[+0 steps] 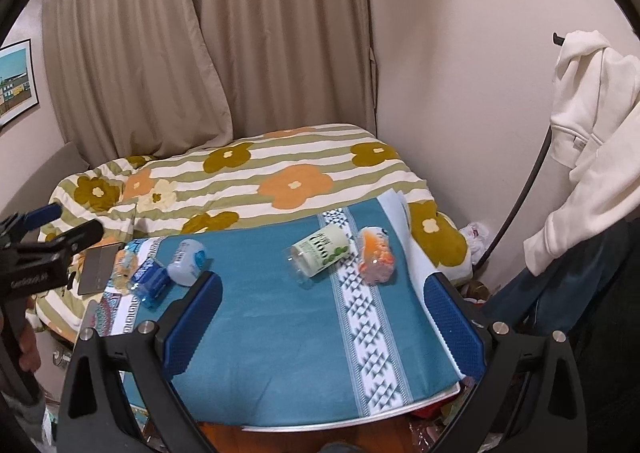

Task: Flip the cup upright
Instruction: 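Reach the left tool to the lying green-labelled cup and close on it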

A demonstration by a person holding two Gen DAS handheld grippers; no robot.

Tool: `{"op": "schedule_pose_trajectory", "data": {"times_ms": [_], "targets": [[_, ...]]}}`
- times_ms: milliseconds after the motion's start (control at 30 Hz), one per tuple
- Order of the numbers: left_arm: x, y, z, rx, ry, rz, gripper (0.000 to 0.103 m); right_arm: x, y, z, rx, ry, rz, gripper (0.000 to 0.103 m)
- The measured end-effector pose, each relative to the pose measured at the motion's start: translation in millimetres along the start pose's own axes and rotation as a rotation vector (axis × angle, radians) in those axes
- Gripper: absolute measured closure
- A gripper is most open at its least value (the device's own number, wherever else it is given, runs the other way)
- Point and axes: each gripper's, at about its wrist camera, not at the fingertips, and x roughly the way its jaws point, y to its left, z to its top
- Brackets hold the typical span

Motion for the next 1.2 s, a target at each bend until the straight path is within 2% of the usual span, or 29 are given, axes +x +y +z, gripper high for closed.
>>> {"op": "schedule_pose_trajectory", "data": {"times_ms": [233, 500, 767, 900, 1200], "targets": [[82, -51, 33, 0.106, 0.097, -0.106, 0.0, 42, -38, 19, 0.017, 0.026, 0.01, 0.002], [173, -106, 46, 0.21, 0.234, -0.172, 0.0, 98, -75, 35, 0.022, 0.088, 0.029, 0.002], [249, -149, 29, 0.325, 0.394, -0.205, 0.0, 150, -102, 39, 0.012, 0.16, 0.03, 0.002], [276, -172, 19, 0.407, 0.462, -0.189, 0.0, 169, -112, 40, 0.014, 0.191, 0.034, 0.002], [315, -182, -3, 0.443, 0.588, -0.162, 0.001, 195, -125, 36, 0.026, 0.237, 0.048, 0.002]]}}
